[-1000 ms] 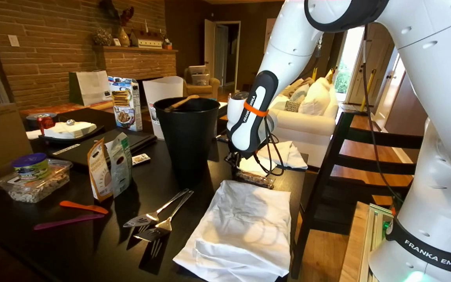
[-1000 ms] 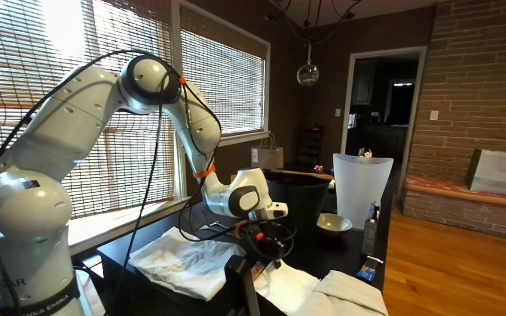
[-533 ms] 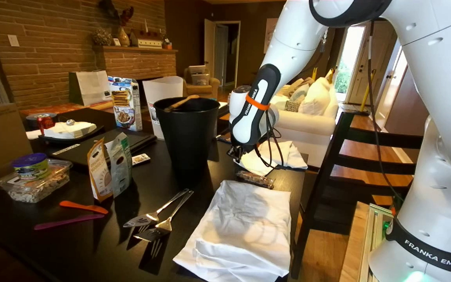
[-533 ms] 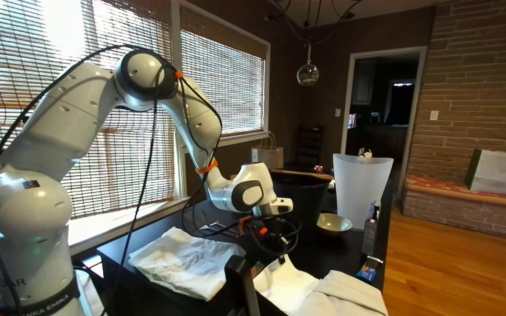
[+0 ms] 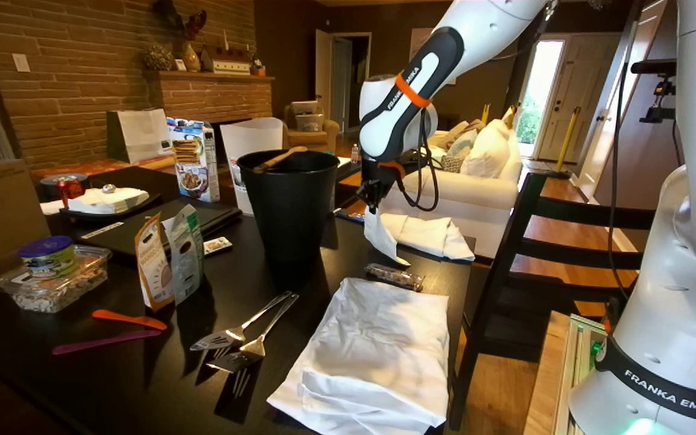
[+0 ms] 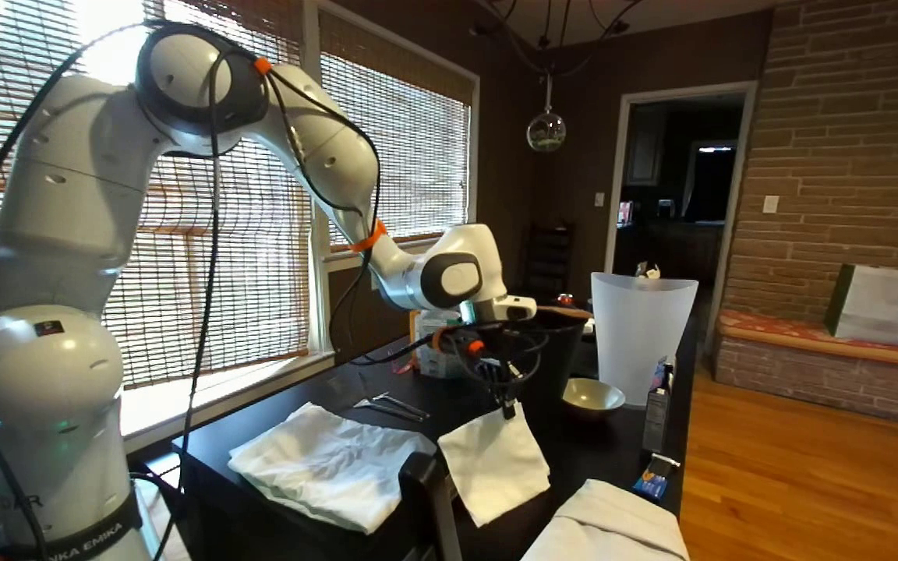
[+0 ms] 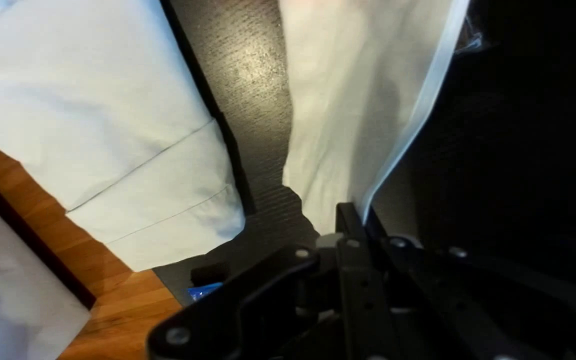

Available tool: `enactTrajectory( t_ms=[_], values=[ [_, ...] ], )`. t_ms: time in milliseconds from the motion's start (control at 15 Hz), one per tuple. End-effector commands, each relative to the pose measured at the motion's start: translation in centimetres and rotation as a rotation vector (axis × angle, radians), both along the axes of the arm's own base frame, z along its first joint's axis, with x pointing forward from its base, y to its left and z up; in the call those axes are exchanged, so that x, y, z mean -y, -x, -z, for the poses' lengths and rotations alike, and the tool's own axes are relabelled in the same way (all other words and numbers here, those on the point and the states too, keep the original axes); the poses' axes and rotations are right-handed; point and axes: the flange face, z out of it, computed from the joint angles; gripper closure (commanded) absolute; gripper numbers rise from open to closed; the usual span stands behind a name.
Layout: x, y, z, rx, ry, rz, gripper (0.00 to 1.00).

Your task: Put the wooden spoon and paper towel on the black bucket

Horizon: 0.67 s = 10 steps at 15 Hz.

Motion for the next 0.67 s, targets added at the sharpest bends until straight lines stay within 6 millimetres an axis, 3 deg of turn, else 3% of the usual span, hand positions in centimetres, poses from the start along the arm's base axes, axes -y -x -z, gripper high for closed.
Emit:
enactTrajectory(
  t_ms=[0, 267, 600],
  values=[
    [1.1, 0.3, -5.2, -0.017, 0.006, 0.057, 0.98],
    [1.1, -0.1, -10.3, -0.026, -0.039, 0.149, 0.97],
    [-0.5, -1.9, -16.1, 0.020, -0.078, 0.247, 0.97]
  ],
)
